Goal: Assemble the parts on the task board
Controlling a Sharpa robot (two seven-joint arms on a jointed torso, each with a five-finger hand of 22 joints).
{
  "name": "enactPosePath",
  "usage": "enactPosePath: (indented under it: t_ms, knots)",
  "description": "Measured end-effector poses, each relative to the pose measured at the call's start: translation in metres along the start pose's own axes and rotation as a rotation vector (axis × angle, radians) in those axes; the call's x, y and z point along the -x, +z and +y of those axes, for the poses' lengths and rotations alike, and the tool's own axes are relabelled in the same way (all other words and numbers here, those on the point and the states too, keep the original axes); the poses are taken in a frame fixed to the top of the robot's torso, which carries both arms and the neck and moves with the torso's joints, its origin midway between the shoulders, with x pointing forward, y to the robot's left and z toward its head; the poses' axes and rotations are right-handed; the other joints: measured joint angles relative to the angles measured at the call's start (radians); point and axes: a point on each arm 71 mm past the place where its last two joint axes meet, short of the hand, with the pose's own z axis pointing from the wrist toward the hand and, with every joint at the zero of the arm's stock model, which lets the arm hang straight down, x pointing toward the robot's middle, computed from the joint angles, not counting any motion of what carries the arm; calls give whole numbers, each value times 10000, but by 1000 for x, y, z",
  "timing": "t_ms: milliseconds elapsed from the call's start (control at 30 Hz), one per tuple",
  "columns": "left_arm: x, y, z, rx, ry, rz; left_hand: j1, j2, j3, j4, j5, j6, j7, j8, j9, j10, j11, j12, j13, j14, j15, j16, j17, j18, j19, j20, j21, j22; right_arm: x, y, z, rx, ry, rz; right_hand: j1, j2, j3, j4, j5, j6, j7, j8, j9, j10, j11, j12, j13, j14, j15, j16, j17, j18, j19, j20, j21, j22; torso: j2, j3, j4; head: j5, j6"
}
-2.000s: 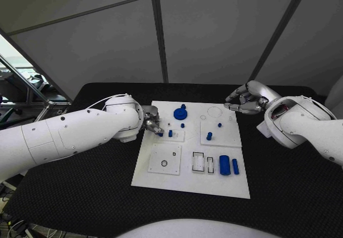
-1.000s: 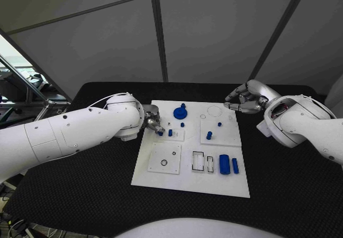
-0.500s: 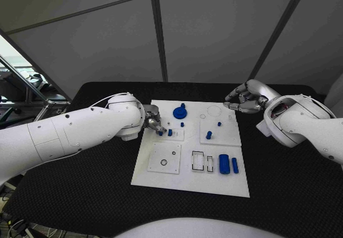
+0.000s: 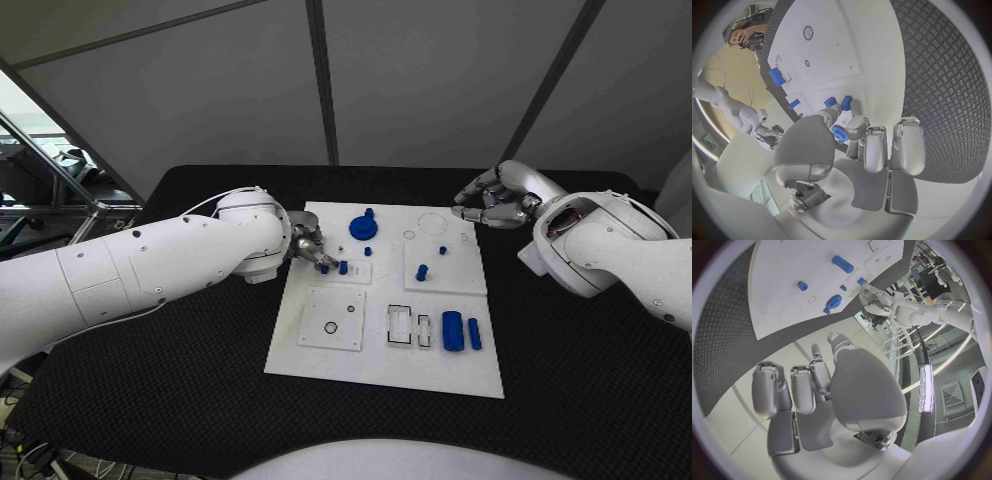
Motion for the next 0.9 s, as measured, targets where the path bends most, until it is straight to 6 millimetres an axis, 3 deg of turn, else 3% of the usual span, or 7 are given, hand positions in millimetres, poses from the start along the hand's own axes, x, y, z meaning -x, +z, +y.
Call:
enactPosePath:
  t_ms: [400, 500, 700, 767, 867, 900]
  knots:
    - [4, -1, 10, 173, -301, -342, -39, 62, -1600, 644, -1, -6, 77, -80, 1, -222, 43, -80, -209, 0, 0, 0, 0, 0, -1, 0, -117, 0, 0, 0, 0, 0, -2, -1, 0, 0, 0, 0, 0, 0, 0, 0, 0, 0, 0, 0, 1, 0, 0, -36, -1, 0, 0, 0, 0, 0, -2, -8, -1, -34, 50]
    - [6, -1, 11, 143, -514, -544, 100, 195, -1979, 813, -1, -43, 114, -80, 10, -256, 78, -82, -270, 0, 1, 0, 0, 0, -1, 1, -194, 0, 0, 0, 0, -4, -4, -2, 0, 0, 0, 0, 0, 0, 0, 0, 0, 0, 0, 0, 1, 0, 0, -36, -1, 0, 0, 0, 0, 0, -2, -8, 0, -35, 58]
    - [10, -2, 12, -8, -1004, -979, 150, 224, -2373, 845, -2, -154, 147, -124, 12, -461, 92, -325, -534, 0, 1, 0, 0, -1, -173, 20, -422, 0, 0, 0, -1, -18, -10, -2, 0, 0, 0, 0, 0, 0, 0, 0, 0, 0, 0, 0, 1, 0, 0, -36, -1, 1, 0, 0, 0, 0, -2, -8, 1, -57, 67]
    - [12, -2, 13, -95, -1231, -1136, 215, 289, -2592, 851, -2, -355, 202, -238, -25, -735, 151, -660, -968, 0, 1, 0, 0, 0, -355, 58, -710, 0, 0, 0, -1, -27, -13, -5, 0, 0, 0, 0, 0, 0, 0, 0, 0, 0, 0, 0, 2, 0, 0, -36, -1, 0, 0, 0, 0, 0, -2, -8, 6, -60, 71]
    - [14, -3, 16, -256, -1646, -1355, 375, 449, -3054, 850, -2, -912, 475, -612, -263, -1885, 398, -2017, -2639, -11, 250, -288, 0, 10, -1048, 203, -1803, -14, 0, 0, -1, -29, -14, -4, 0, 0, 0, 0, 0, 0, 0, 0, 0, 0, 0, 0, 2, 0, 0, -36, -2, 0, 0, 0, 0, 0, -2, -3, 7, -65, 82]
    - [15, -3, 16, -330, -1778, -1417, 557, 485, -3179, 844, -2, -1104, 594, -743, -363, -2290, 507, -2411, -3100, -25, 356, -834, -37, 195, -1439, 280, -2413, -282, 0, 0, -1, -29, -14, -4, 0, 0, 0, 0, 0, 0, 0, 0, 0, 0, 0, 0, 2, 0, 0, -36, -1, 0, 0, 0, 0, 0, -2, -2, 7, -66, 92]
